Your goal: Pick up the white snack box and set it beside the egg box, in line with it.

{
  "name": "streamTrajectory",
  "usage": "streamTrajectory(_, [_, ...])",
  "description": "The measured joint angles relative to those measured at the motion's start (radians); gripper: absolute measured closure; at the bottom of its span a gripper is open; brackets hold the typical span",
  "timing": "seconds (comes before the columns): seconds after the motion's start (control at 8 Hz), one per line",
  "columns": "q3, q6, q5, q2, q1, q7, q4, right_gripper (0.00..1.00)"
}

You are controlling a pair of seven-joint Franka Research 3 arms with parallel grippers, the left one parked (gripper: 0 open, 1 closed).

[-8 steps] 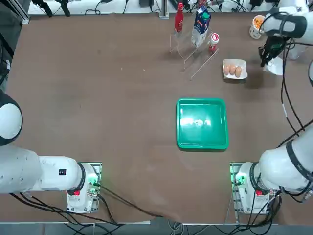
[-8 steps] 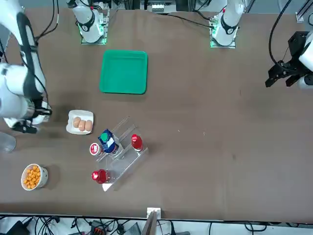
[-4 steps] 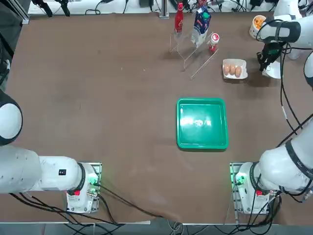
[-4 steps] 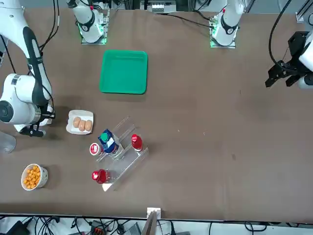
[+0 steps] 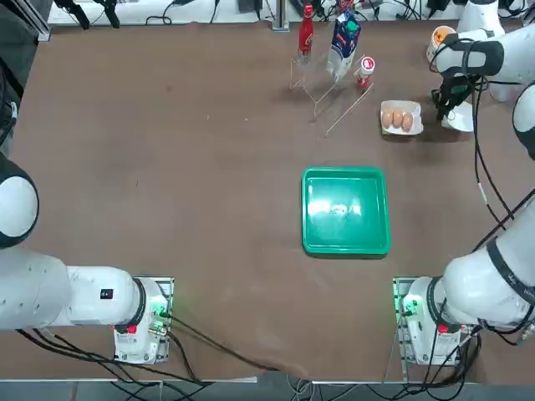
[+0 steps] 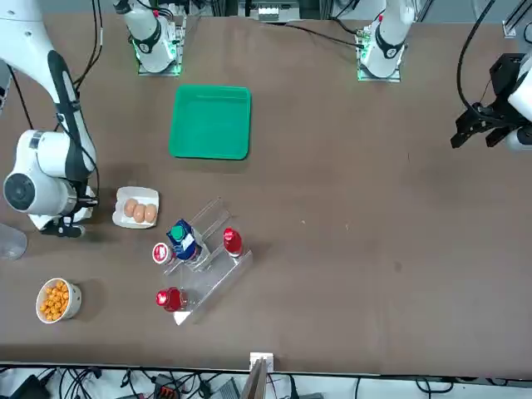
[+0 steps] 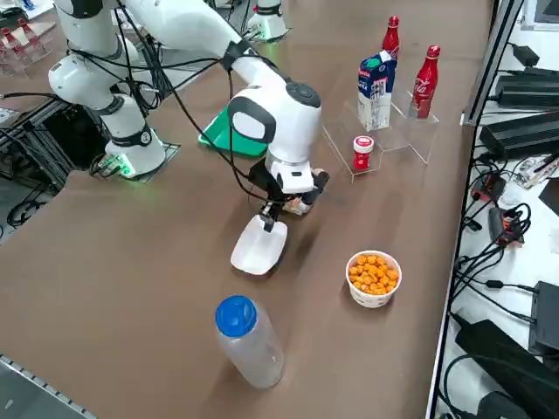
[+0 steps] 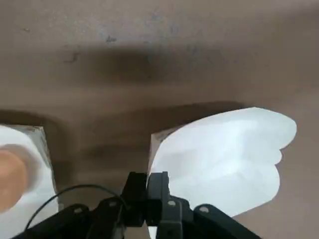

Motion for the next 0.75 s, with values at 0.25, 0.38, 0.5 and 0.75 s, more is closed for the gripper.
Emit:
streamTrajectory(0.25, [-0.001,0.002,0.0,0.011,0.001,0.003,0.0,0.97])
streamTrajectory(0.38, [-0.001,0.002,0.0,0.014,0.001,0.003,0.0,0.96])
streamTrajectory(0.5, [-0.001,0.002,-0.001,0.016,0.001,0.005,0.0,0.84])
streamTrajectory(0.75, [-0.001,0.001,0.0,0.015,0.001,0.007,0.002,0.5])
